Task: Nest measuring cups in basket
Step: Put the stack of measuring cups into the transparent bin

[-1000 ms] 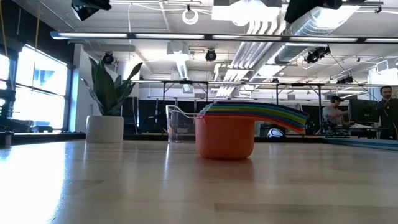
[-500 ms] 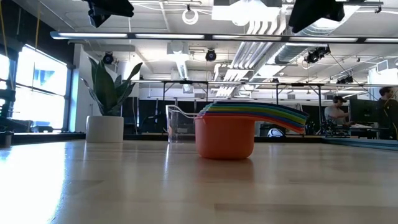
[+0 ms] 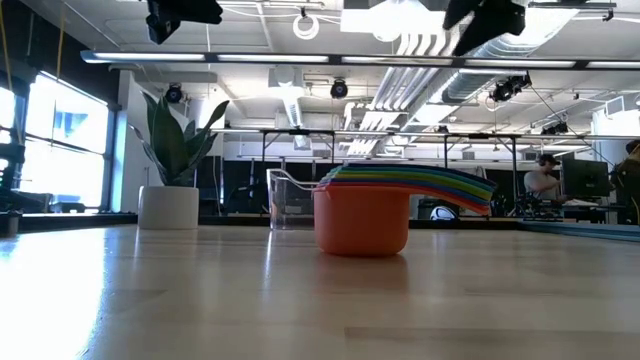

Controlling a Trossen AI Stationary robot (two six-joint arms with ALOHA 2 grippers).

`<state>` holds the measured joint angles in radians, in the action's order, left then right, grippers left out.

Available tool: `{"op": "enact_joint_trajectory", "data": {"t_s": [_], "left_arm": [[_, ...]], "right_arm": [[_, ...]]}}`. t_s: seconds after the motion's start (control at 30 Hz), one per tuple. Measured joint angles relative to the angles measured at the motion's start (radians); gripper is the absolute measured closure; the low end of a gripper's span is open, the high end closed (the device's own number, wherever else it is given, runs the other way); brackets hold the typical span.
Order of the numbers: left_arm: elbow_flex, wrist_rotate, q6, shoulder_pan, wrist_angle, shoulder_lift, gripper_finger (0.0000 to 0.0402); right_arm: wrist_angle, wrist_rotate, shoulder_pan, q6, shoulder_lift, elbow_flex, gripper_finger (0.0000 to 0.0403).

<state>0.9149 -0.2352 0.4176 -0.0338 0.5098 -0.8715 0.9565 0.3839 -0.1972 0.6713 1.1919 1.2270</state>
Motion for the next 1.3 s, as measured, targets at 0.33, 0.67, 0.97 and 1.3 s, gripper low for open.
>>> {"op": "enact_joint_trajectory", "data": {"t_s": [0.33, 0.67, 0.97, 1.3], "left_arm": [[0.0, 0.0, 0.027, 0.0, 0.0, 0.0, 0.0353], [0.0, 0.0, 0.027, 0.0, 0.001, 0.0, 0.0353], [0.0, 0.051, 0.026, 0.0, 0.002, 0.0, 0.0353], [0.0, 0.054, 0.005, 0.0, 0.003, 0.0, 0.0353]], "right_arm": [[-0.2, -0.15, 0.055, -0.089, 0.012, 0.01, 0.0116], [-0.236, -0.304, 0.044, -0.015, 0.144, 0.01, 0.0116], [-0.267, -0.331, -0.004, 0.092, 0.234, 0.01, 0.0116], [-0.205, -0.308, -0.065, 0.129, 0.333, 0.169, 0.0144]]}}
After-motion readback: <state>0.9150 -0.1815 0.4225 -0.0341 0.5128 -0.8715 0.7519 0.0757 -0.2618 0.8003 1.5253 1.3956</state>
